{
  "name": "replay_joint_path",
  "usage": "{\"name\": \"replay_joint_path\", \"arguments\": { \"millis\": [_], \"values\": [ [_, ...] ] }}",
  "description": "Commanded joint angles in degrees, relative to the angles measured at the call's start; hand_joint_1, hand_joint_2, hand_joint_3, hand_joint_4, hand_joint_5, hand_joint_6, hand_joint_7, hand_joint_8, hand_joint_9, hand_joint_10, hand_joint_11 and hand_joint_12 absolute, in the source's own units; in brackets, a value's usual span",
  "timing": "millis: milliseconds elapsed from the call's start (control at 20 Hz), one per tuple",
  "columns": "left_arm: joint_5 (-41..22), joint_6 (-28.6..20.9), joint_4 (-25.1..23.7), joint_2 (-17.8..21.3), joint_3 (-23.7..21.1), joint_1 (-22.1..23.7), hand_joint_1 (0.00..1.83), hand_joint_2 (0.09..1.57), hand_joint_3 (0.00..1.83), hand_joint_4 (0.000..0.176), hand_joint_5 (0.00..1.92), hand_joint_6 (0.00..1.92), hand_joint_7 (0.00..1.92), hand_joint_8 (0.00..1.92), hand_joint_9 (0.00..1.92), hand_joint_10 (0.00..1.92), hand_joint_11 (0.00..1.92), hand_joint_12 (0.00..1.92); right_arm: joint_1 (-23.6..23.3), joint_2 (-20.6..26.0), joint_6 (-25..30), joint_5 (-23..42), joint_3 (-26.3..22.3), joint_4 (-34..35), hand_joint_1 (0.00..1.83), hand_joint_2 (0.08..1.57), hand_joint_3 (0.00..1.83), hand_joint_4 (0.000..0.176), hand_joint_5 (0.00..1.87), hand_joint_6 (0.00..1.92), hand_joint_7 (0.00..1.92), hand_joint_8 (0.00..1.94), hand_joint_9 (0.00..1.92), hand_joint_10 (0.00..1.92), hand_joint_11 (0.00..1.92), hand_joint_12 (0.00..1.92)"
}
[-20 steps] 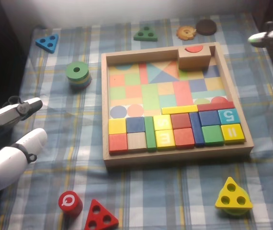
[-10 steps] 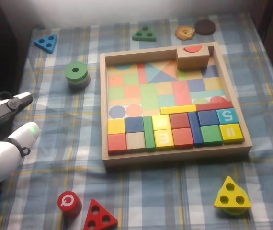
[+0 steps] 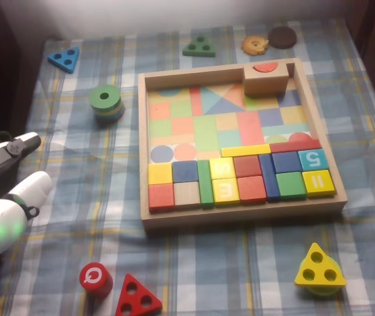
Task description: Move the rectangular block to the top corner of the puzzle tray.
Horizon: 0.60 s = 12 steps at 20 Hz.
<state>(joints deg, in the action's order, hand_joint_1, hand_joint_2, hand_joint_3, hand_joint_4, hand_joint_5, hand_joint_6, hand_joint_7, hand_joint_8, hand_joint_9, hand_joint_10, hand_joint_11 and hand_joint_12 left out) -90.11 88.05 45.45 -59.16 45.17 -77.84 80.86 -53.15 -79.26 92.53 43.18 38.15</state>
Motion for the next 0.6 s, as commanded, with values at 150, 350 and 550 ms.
{"name": "replay_joint_path", "arguments": {
  "millis": [150,350,550],
  "values": [
    [-8.3,0.0,-1.4,-0.3,0.5,0.1,0.49,1.33,0.00,0.038,0.52,0.00,0.44,0.00,0.32,0.00,0.00,0.74,-1.4,-2.1,-0.1,8.4,1.0,0.5,0.00,1.03,0.00,0.037,0.26,0.00,0.19,0.00,0.07,0.00,0.00,0.00],
    [-8.2,0.0,-1.6,-0.7,0.4,0.1,0.51,1.32,0.00,0.025,0.53,0.00,0.44,0.00,0.32,0.00,0.00,0.81,-1.9,-3.7,1.6,8.4,1.6,1.0,0.00,1.06,0.00,0.006,0.24,0.00,0.16,0.00,0.04,0.00,0.00,0.00],
    [-8.2,0.0,-1.5,-1.0,0.1,-0.1,0.51,1.33,0.00,0.025,0.53,0.00,0.44,0.00,0.32,0.00,0.00,0.77,-1.7,-4.9,5.7,8.4,2.5,2.5,0.00,1.08,0.01,0.043,0.26,0.01,0.18,0.01,0.07,0.01,0.05,0.03]
  ]
}}
